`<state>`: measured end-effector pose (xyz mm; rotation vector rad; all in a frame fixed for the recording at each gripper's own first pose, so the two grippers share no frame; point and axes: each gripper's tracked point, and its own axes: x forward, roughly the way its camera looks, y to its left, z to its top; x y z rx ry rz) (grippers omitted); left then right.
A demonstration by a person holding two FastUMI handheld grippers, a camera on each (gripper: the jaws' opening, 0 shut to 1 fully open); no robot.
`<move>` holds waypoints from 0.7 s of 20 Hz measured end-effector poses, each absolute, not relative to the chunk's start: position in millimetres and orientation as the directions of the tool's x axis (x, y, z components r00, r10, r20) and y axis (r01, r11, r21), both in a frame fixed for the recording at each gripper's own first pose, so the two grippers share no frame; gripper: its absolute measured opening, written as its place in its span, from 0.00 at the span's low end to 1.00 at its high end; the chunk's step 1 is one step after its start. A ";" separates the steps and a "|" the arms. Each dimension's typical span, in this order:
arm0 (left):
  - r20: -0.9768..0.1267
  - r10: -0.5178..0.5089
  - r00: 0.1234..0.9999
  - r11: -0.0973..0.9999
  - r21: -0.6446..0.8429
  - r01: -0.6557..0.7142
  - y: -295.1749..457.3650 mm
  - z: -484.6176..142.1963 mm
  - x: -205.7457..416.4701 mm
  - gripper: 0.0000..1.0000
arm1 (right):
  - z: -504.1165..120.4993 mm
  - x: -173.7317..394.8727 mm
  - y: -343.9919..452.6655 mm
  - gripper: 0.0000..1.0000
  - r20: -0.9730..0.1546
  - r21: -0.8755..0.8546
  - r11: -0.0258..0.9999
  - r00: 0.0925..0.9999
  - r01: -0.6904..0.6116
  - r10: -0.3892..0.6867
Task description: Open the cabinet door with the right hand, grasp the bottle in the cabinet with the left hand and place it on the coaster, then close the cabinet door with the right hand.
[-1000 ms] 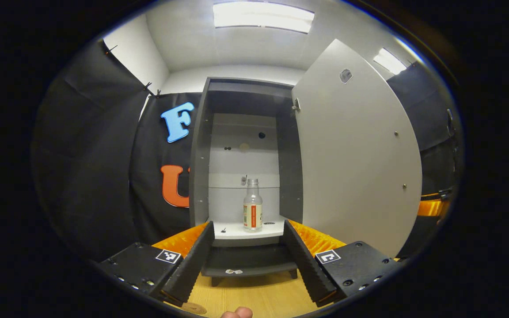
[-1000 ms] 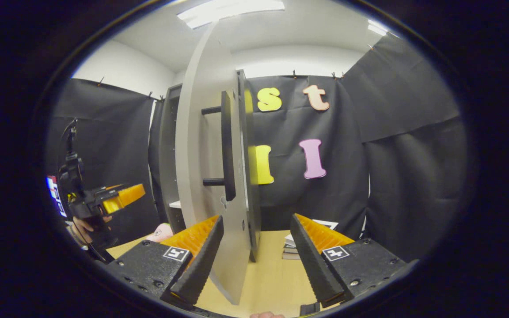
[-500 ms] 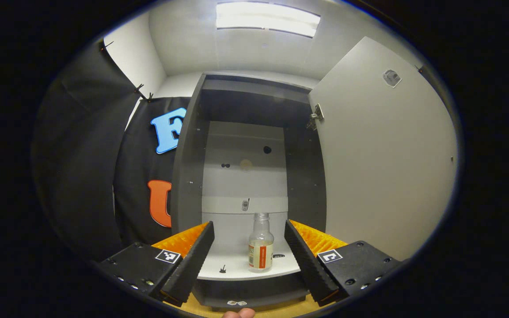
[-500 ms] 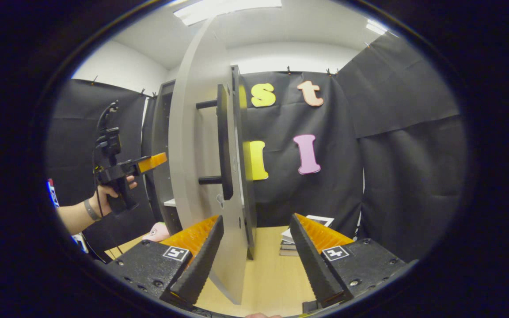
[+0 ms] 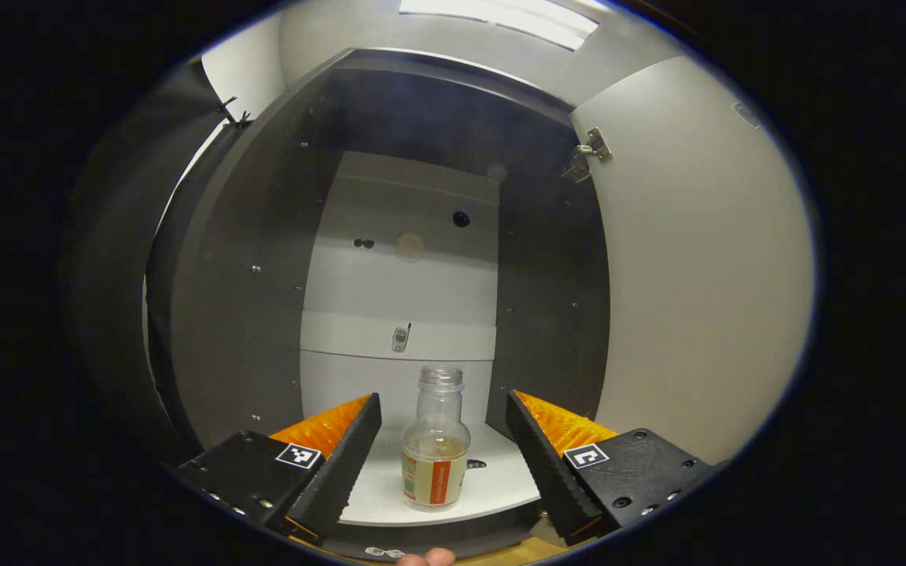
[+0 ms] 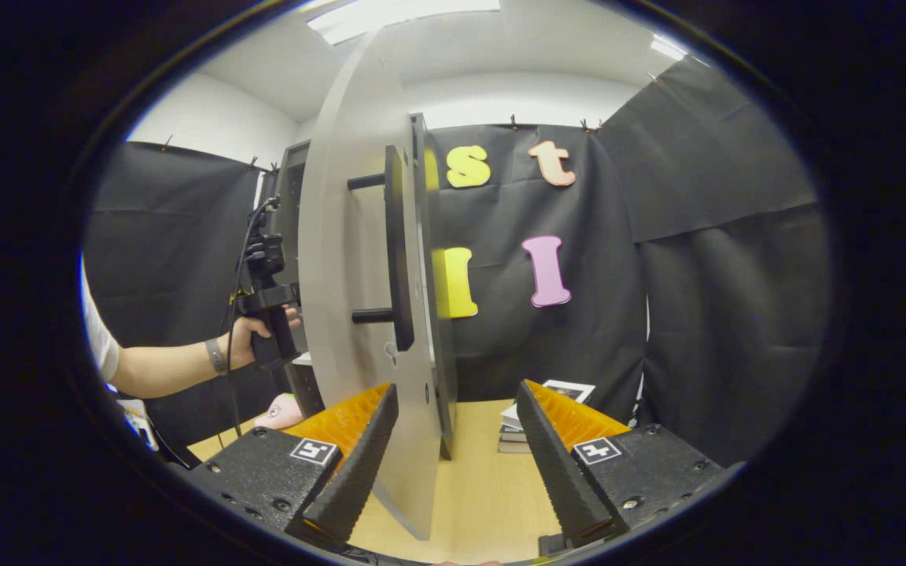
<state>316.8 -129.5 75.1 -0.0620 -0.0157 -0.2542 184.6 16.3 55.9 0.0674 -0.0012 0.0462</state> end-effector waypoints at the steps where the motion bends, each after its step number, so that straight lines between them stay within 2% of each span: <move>1: 0.013 -0.234 0.972 0.971 -0.039 0.234 -126.7 72.6 324.9 0.96 | 56.0 185.5 17.4 0.94 0.008 0.079 0.995 0.998 -0.055 0.055; 9: -0.074 -0.228 0.971 0.972 -0.067 0.223 -123.2 42.6 367.8 0.96 | 55.4 181.0 -12.9 0.94 0.009 0.097 0.995 1.000 0.010 -0.011; 12: -0.063 -0.243 0.968 0.968 -0.085 0.238 -122.1 40.7 371.0 0.95 | 51.6 180.6 -22.1 0.94 -0.004 0.115 0.993 0.999 0.032 -0.032; 13: -0.053 -0.245 0.968 0.967 -0.090 0.240 -124.6 44.1 371.2 1.00 | 50.7 180.3 -23.8 0.94 -0.006 0.117 0.992 0.999 0.038 -0.038; 14: -0.039 -0.252 0.967 0.965 -0.093 0.247 -128.5 48.1 373.3 0.84 | 51.2 180.0 -24.7 0.94 -0.007 0.116 0.992 0.999 0.041 -0.041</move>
